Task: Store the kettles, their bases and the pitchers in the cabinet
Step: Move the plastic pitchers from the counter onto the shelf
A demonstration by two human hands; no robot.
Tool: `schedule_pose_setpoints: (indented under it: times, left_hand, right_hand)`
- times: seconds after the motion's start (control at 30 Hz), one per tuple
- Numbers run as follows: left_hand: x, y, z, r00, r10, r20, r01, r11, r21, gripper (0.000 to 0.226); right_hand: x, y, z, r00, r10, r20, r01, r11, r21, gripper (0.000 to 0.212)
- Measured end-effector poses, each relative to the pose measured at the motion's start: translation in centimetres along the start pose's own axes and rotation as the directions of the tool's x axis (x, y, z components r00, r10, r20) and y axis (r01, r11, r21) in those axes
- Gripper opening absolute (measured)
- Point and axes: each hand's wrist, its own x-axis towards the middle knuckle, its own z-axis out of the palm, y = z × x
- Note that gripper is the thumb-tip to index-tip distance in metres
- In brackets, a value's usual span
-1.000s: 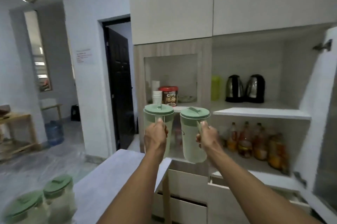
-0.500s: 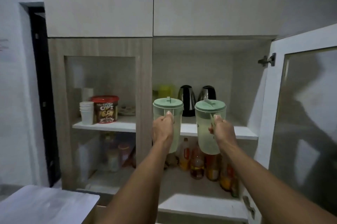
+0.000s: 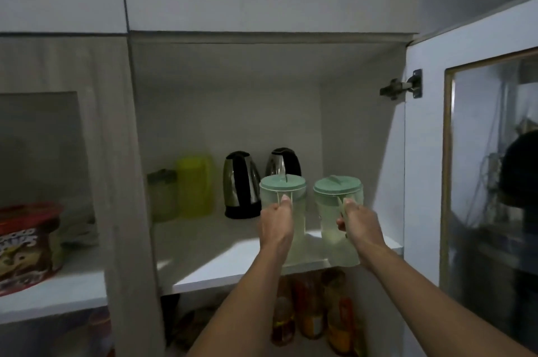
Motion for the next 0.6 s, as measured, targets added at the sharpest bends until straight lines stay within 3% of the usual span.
schedule_pose_setpoints:
  times: [0.13, 0.27, 0.37, 0.5, 0.6]
  left_hand:
    - [4.4, -1.8, 4.5, 0.997, -0.070, 0.041, 0.071, 0.997, -0.011, 0.037]
    - [10.2, -2.0, 8.0, 0.993, -0.116, -0.011, 0.115, 0.993, -0.029, 0.035]
    - [14.9, -2.7, 10.0, 0.982, -0.163, -0.094, 0.171, 0.982, 0.084, 0.040]
    - [20.6, -3.5, 12.6, 0.988, -0.036, -0.148, 0.088, 0.927, 0.365, 0.037]
    - [23.2, -3.7, 13.6, 0.987, -0.070, -0.146, 0.127, 0.896, 0.426, 0.042]
  right_hand:
    - [6.0, 1.9, 1.1, 0.998, 0.032, -0.059, -0.033, 0.999, -0.021, 0.044]
    - [13.7, 2.9, 2.9, 0.996, 0.054, -0.065, -0.057, 0.997, -0.053, 0.038]
    - [19.7, 4.5, 4.9, 0.996, 0.062, -0.069, -0.068, 0.994, -0.089, 0.034]
    - [25.4, 5.2, 6.6, 0.994, 0.111, -0.014, -0.112, 0.991, -0.073, 0.031]
    - [28.7, 5.8, 7.9, 0.992, 0.127, 0.016, -0.125, 0.989, -0.083, 0.039]
